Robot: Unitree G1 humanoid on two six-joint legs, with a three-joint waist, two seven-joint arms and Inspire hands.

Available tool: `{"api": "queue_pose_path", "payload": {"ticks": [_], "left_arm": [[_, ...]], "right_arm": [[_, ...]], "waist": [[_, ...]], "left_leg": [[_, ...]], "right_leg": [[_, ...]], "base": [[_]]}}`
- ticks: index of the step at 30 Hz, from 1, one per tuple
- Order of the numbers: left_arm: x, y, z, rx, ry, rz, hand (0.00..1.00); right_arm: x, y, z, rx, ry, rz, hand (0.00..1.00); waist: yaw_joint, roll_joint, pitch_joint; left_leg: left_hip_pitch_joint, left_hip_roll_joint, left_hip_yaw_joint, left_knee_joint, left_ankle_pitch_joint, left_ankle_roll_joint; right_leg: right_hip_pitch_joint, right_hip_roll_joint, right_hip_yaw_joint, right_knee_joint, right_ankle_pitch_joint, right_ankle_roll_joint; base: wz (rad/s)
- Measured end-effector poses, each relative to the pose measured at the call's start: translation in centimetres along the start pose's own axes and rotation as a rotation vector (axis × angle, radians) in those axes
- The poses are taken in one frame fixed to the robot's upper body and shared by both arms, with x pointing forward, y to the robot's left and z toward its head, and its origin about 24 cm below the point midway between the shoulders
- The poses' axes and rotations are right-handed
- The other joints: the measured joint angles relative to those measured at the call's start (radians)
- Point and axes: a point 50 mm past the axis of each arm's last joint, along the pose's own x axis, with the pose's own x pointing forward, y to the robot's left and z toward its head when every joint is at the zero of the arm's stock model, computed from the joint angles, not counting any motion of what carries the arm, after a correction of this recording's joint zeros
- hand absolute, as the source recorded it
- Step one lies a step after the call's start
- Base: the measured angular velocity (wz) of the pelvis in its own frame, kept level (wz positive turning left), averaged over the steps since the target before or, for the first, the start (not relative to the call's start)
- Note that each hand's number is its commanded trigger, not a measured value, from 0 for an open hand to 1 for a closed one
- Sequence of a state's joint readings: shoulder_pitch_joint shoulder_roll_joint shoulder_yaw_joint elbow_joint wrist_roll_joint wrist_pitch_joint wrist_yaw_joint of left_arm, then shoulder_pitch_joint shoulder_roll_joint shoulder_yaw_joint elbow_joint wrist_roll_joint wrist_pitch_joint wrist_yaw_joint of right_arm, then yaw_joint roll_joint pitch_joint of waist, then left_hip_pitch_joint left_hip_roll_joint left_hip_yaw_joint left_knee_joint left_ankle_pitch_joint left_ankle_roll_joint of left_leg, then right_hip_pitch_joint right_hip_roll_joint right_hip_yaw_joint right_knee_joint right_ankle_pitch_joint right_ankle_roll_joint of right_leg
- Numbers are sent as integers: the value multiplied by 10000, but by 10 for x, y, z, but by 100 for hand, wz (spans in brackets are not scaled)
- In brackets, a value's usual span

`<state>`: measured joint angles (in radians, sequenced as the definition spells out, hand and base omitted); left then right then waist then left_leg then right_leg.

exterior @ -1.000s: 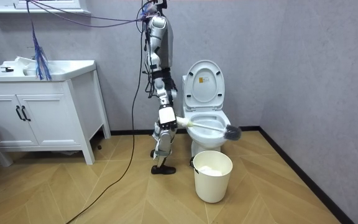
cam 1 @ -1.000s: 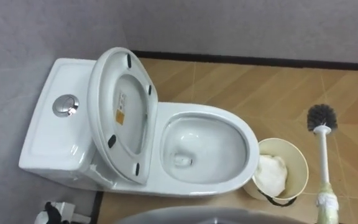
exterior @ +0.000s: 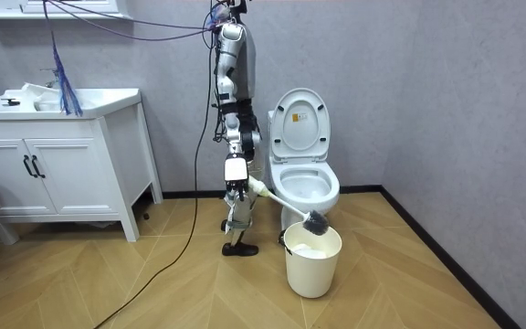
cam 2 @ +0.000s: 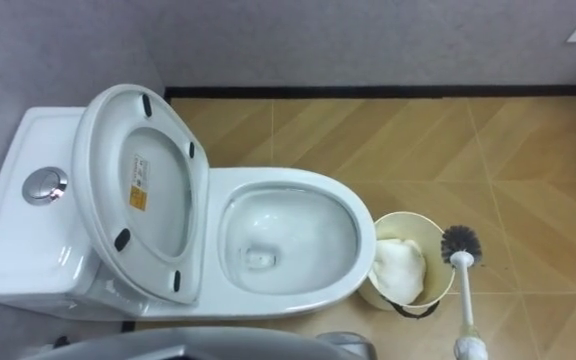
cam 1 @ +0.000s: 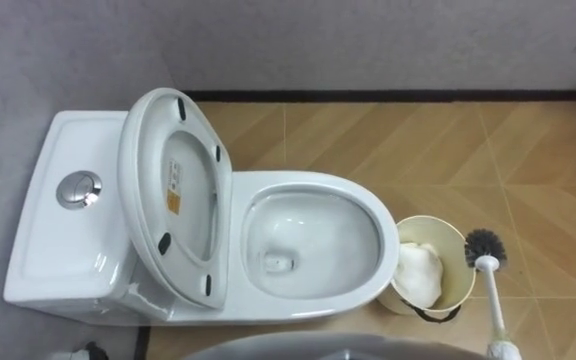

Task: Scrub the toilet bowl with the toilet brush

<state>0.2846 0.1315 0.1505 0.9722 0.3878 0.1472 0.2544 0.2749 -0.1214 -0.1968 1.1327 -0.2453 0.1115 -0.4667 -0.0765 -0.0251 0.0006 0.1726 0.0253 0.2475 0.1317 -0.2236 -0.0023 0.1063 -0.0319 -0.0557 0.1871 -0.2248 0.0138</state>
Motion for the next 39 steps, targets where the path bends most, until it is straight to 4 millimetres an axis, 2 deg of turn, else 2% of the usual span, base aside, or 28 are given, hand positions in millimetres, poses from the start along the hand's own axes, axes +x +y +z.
{"api": "queue_pose_path", "payload": {"ticks": [12,21,24,31,39], "left_arm": [[-1,-3,-7,377,164,-124,0],[-1,-4,-2,401,114,-215,0],[-1,-6,-4,643,170,-384,0],[-1,-9,-2,1096,15,-477,0],[-2,-9,-4,1192,19,-491,0]], "right_arm": [[-2,9,-4,-536,215,929,0],[-1,12,9,-583,-161,1426,0],[-1,13,16,-526,-300,1533,0],[-4,21,9,-987,-112,2656,0],[-5,24,-3,-1132,371,3235,0]], "waist": [[122,-132,55],[303,-32,48],[283,25,33],[285,166,21],[296,141,20]], "left_leg": [[104,3,-16,-4,-2,-2],[80,41,-66,-36,-42,-19],[39,19,-245,-17,-45,-18],[74,8,-498,37,-45,-18],[170,-7,-630,37,-44,-18]], "right_leg": [[109,5,16,-36,-1,0],[125,47,-24,1,8,-13],[196,20,-189,4,15,-6],[371,-12,-411,-28,10,-7],[562,-22,-527,-168,-13,-15]], "base": [[0],[0],[15],[10],[5]]}}
